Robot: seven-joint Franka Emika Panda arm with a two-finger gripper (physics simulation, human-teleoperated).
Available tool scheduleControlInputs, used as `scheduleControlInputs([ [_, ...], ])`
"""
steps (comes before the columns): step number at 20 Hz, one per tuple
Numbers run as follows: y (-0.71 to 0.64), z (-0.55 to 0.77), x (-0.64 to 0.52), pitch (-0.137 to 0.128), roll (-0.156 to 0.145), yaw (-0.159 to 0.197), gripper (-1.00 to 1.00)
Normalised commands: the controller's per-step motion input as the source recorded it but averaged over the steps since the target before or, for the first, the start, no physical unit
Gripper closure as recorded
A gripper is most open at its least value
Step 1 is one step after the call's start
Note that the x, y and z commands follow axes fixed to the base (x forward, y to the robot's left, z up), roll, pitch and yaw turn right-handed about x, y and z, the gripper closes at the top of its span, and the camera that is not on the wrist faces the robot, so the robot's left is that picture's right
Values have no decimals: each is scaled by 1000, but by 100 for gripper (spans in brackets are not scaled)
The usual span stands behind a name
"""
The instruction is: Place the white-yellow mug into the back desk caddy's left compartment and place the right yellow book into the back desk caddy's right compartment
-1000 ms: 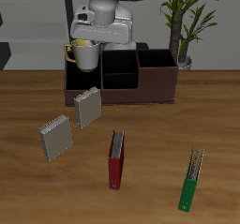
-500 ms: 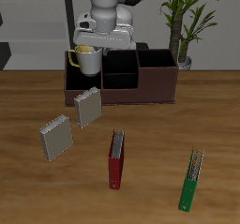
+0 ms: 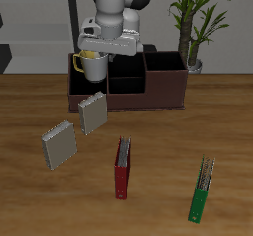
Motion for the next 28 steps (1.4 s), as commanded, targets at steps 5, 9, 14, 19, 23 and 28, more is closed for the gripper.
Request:
scheduleControlInputs([
  [5, -96, -54, 11, 8, -13, -31, 100],
  [9, -18, -147, 0, 40, 13, -43, 100],
  [14, 18, -252, 31, 71, 18, -71, 100],
  [19, -48, -133, 52, 37, 2, -76, 100],
  [23, -23, -106, 93, 33, 11, -78, 100],
  [28, -92, -11, 37, 43, 7, -106, -100],
])
